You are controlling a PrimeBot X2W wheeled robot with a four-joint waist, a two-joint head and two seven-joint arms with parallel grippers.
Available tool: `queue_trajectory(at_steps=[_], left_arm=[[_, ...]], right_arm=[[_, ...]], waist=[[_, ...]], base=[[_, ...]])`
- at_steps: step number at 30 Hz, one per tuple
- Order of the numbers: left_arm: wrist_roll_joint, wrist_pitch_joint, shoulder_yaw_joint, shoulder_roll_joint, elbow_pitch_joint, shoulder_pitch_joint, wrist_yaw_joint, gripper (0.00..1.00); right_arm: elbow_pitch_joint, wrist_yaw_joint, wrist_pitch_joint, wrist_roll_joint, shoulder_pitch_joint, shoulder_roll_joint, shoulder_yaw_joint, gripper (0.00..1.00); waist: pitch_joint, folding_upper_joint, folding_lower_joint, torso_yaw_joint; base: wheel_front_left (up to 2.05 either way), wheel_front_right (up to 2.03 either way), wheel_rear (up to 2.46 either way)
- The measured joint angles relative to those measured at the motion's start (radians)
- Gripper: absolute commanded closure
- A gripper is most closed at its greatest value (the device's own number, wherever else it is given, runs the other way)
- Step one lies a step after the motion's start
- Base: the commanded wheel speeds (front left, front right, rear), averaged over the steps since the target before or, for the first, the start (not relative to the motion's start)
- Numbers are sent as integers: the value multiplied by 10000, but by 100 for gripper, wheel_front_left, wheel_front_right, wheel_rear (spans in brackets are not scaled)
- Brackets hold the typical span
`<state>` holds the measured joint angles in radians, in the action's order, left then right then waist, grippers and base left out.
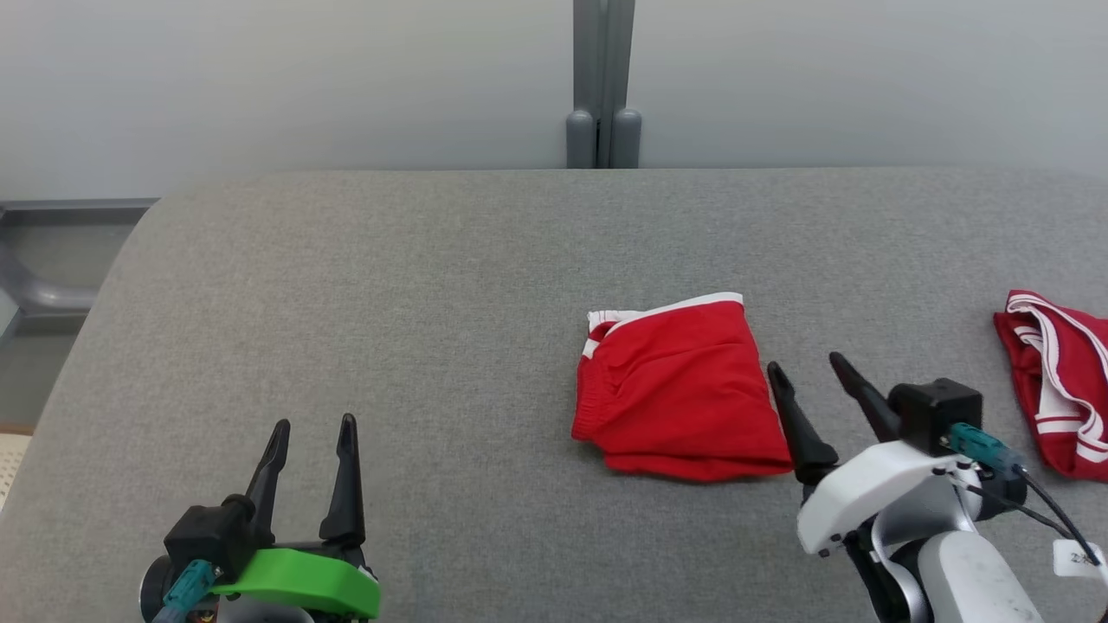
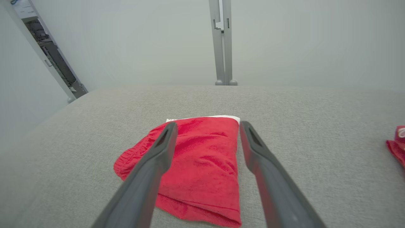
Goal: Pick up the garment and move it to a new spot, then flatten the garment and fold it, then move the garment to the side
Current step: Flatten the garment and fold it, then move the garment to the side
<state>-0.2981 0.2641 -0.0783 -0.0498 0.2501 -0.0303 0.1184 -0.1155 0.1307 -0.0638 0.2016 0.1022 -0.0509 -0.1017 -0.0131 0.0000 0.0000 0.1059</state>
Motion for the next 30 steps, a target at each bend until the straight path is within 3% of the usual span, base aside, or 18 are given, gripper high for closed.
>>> queue_trajectory(at_steps=[4,9,21,30], left_arm=[[0,0,61,2,21,1,-40,0],[-65,0,63,4,31,59,-90,0],[48,0,159,4,244,225,-117,0],[146,0,182,4,245,216,-69,0]], right_arm=[[546,0,336,-190,-373,15,978,0],[727,0,675,-299,-545,6,1450,0],[-1147,0,2257,-240,-338,-596,1074,0],[-1864,0,2685,186,-37,-594,1016,0]], waist=[[-167,0,0,-342],[-394,0,0,-606],[-702,0,0,-735],[-656,0,0,-635]], base=[[0,0,0],[0,0,0],[0,0,0],[0,0,0]])
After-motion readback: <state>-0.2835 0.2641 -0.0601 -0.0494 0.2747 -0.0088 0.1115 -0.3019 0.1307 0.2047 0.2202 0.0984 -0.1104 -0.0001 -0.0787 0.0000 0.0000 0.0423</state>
